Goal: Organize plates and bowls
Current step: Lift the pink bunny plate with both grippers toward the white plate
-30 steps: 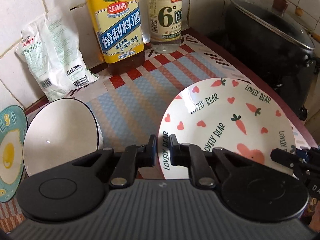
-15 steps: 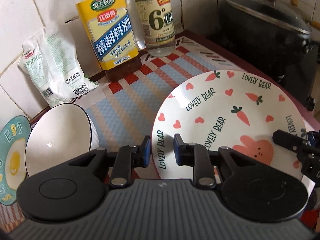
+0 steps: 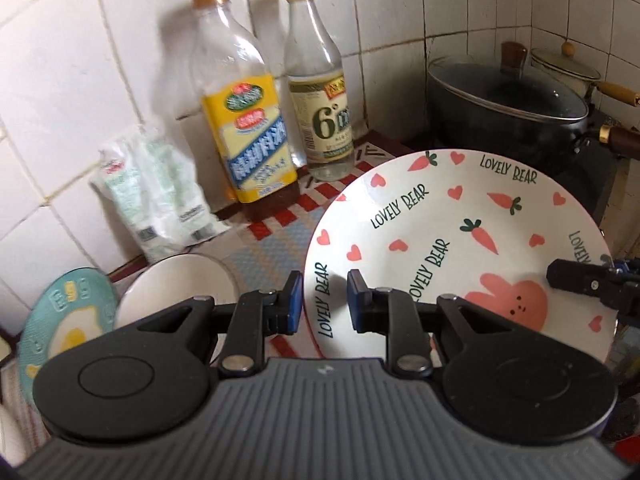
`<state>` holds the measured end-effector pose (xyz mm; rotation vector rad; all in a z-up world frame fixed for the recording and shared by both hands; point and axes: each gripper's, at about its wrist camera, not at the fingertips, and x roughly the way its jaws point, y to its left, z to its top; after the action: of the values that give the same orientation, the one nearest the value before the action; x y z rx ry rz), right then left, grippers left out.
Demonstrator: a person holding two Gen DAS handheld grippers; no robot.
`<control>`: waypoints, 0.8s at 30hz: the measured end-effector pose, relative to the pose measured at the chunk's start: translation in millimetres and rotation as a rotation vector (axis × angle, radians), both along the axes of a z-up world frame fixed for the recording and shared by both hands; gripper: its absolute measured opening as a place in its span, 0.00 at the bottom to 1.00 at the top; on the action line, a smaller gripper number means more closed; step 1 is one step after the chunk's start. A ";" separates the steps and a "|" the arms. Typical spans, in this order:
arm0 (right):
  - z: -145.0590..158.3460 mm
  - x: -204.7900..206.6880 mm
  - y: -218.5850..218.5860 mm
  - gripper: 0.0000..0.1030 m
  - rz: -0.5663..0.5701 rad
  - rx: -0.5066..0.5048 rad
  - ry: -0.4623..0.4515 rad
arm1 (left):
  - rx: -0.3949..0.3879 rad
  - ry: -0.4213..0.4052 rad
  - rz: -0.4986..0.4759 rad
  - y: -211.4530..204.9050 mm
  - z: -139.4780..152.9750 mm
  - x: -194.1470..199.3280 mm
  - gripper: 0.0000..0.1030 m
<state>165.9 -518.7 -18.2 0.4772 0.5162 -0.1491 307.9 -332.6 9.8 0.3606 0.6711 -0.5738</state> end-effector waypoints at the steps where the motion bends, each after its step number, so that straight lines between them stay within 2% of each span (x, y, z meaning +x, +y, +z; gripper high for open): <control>1: 3.9 -2.3 3.9 0.22 0.006 -0.002 0.001 | -0.004 0.005 0.005 5.9 3.4 -2.6 0.21; 9: 37.0 -23.7 40.2 0.22 0.066 0.016 0.010 | -0.061 0.065 0.049 65.5 28.7 -29.8 0.20; 16: 59.4 -41.2 85.8 0.22 0.142 -0.004 0.019 | -0.083 0.054 0.101 125.4 55.0 -63.0 0.20; 24: 67.2 -47.6 152.0 0.22 0.284 0.017 0.037 | -0.104 0.013 0.206 210.7 78.8 -96.4 0.20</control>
<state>118.3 -366.7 49.0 0.4138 0.6159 0.1191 211.5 -121.9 88.6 0.1883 0.6785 -0.4134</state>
